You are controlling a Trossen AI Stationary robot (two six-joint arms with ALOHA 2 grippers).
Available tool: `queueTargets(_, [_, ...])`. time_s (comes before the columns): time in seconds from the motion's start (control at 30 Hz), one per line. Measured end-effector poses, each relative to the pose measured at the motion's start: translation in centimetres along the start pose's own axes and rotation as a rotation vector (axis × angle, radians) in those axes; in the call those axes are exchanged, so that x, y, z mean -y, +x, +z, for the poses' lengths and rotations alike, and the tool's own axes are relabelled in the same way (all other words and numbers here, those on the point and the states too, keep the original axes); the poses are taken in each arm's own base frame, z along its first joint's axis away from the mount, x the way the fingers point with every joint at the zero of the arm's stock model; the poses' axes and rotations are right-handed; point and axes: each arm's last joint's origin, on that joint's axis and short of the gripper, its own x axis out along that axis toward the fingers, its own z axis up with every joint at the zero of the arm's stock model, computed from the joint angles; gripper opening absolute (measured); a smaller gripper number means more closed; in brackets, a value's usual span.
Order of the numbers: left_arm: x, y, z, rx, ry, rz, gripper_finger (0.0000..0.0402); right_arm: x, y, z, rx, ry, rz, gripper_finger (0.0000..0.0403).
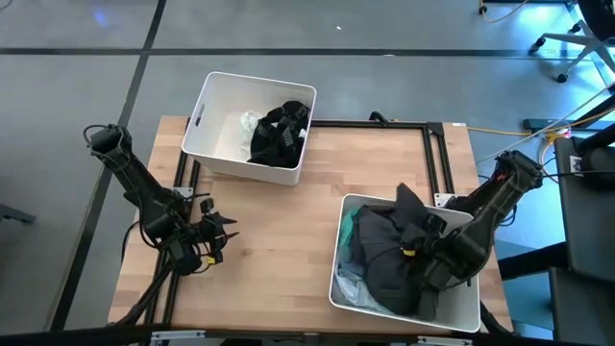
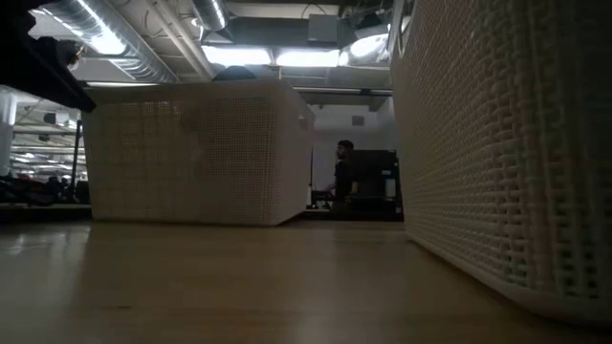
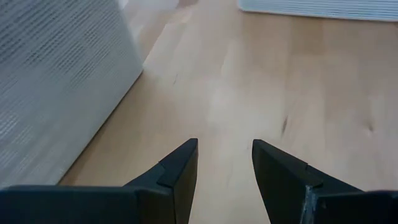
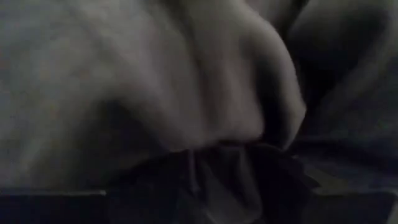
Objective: Sort clothes
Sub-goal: Put the black pants into the bottom white bin
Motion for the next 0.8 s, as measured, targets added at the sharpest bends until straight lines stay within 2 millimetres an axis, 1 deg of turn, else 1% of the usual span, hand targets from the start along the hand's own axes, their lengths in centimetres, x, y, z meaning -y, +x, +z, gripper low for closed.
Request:
queueTargets(0.13, [0.3, -0.2, 0.5, 0.033, 0.029, -0.044, 0.0143, -0.2, -3.4, 1.4, 0.058, 0.034, 0.089, 0.0189])
queueTargets(0.23, [0.2, -0.6, 1.2, 0.070, 0.031, -0.081, 0.0143, -0.3, -5.2, 2.2, 0.146, 0.031, 0.135, 0.0185])
queueTargets(0.33, [-0.1, -1.1, 1.7, 0.101, 0.038, -0.109, 0.0143, -0.2, -6.1, 2.8, 0.238, -0.022, 0.132, 0.0183])
queueTargets(0.4, [-0.4, -1.3, 2.1, 0.123, 0.044, -0.119, 0.0143, -0.1, -6.1, 3.3, 0.298, -0.064, 0.104, 0.0182])
queueTargets(0.47, [-0.9, -1.4, 2.5, 0.139, 0.039, -0.122, 0.0143, 0.1, -5.9, 3.7, 0.310, -0.091, 0.083, 0.0182])
queueTargets(0.53, [-1.2, -1.5, 2.9, 0.149, 0.021, -0.132, 0.0143, 0.2, -5.7, 4.2, 0.258, -0.074, 0.092, 0.0182])
queueTargets(0.67, [-1.6, -1.5, 3.0, 0.118, 0.008, -0.171, 0.0143, 0.3, -5.4, 4.2, 0.033, 0.027, 0.167, 0.0182])
queueTargets(0.73, [-1.6, -1.4, 3.0, 0.110, 0.010, -0.176, 0.0143, 0.6, -5.7, 4.1, -0.088, 0.102, 0.208, 0.0182])
queueTargets(0.8, [-1.6, -1.3, 3.0, 0.110, 0.017, -0.171, 0.0143, 1.1, -6.7, 4.2, -0.141, 0.173, 0.236, 0.0182])
